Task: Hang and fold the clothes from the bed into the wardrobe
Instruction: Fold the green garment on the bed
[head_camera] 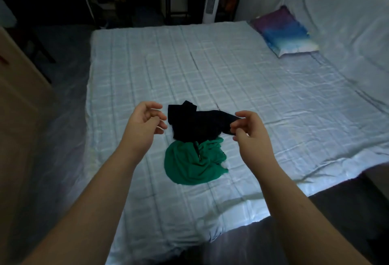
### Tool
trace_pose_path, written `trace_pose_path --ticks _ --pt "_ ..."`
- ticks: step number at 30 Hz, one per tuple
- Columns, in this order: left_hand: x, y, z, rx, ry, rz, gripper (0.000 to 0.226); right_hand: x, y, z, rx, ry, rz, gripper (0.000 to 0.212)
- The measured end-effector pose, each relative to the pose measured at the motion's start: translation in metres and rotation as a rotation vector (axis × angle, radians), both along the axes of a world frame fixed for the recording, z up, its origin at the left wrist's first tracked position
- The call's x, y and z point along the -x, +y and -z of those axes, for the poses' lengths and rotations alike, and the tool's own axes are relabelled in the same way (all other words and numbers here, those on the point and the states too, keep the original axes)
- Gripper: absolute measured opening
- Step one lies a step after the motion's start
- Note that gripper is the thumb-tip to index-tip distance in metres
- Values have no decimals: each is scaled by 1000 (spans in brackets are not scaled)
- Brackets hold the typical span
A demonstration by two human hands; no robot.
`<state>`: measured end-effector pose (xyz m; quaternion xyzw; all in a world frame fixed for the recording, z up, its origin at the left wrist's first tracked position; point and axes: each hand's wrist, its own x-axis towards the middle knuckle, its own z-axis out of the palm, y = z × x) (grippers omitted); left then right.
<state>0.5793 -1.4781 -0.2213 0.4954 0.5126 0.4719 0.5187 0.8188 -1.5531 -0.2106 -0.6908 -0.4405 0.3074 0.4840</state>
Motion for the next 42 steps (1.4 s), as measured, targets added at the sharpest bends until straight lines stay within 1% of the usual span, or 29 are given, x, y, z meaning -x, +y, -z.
trace_pose_path --ticks 4,10,14,20,24,26,27,29,30,31,33,34,38,40,42 --pt "-18 36 43 115 48 1 35 -21 24 46 114 11 36 44" --pt "-41 67 116 286 131 -36 35 -49 62 127 280 35 12 38" --pt "-63 83 162 374 167 -86 32 -63 95 185 388 71 -54 37" --pt "-90 89 247 535 255 -139 29 -76 143 274 583 65 -192 32" --pt "-105 80 305 677 253 -183 27 -69 160 324 670 -4 -315 30" --pt "-108 72 331 753 270 -190 35 -65 161 347 717 -85 -386 40" --pt "-111 67 341 786 287 -176 45 -64 158 357 744 -133 -421 49" --pt "-116 60 357 833 328 -150 80 -62 150 371 795 -227 -489 66" --pt "-120 57 363 848 347 -139 95 -60 145 376 814 -256 -519 74" --pt "-126 55 368 850 349 -136 101 -60 140 380 827 -269 -547 79" --pt "-136 54 375 845 339 -173 97 -59 132 388 839 -276 -583 83" --pt "-138 54 377 837 355 -201 91 -59 130 392 829 -273 -577 80" --pt "-137 59 380 795 422 -241 49 -61 125 392 773 -188 -443 47" --pt "-131 62 375 791 378 -261 41 -60 120 386 740 -107 -379 36" --pt "-124 62 366 774 322 -273 38 -55 112 374 691 -23 -343 31"
